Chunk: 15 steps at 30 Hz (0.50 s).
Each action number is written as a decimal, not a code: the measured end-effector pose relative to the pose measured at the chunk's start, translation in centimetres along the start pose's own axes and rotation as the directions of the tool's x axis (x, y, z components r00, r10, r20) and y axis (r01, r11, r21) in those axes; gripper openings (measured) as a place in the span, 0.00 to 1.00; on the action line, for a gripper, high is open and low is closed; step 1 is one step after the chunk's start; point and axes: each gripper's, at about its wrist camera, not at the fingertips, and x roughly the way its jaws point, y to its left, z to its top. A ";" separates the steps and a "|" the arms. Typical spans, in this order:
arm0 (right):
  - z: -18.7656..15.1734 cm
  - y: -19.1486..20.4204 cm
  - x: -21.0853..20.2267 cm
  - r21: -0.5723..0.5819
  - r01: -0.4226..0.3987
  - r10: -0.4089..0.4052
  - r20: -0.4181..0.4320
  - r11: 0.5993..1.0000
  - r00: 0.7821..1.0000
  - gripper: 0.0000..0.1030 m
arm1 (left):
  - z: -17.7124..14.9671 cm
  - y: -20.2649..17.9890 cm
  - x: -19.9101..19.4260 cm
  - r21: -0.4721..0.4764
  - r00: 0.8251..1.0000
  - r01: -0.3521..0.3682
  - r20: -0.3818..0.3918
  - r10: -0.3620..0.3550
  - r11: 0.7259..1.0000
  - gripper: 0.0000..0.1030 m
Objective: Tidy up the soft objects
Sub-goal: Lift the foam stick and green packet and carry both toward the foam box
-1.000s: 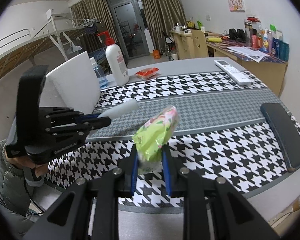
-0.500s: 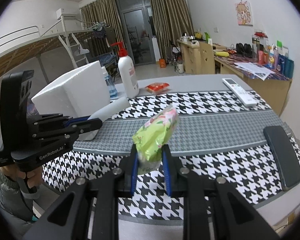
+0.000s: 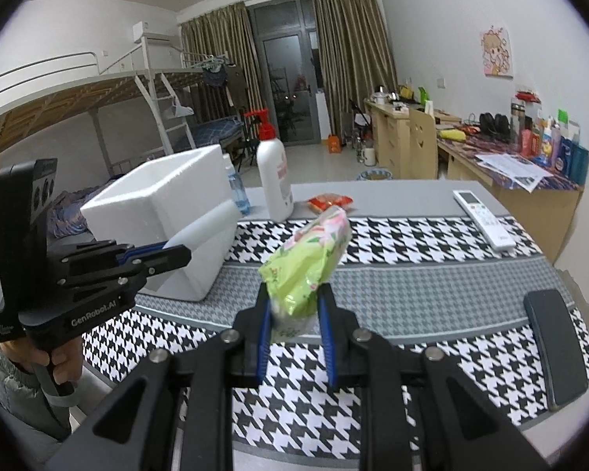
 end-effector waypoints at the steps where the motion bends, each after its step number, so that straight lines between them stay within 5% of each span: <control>1: 0.2 0.1 0.1 -0.004 -0.002 0.002 0.001 1.000 1.000 0.25 | 0.1 0.2 -0.4 -0.007 1.000 -0.002 0.011 0.002 1.000 0.08; 15: 2.7 1.7 1.2 -0.064 -0.041 0.042 0.018 0.997 0.999 0.25 | 2.2 2.3 -2.7 -0.040 0.991 -0.091 0.094 0.094 0.995 0.09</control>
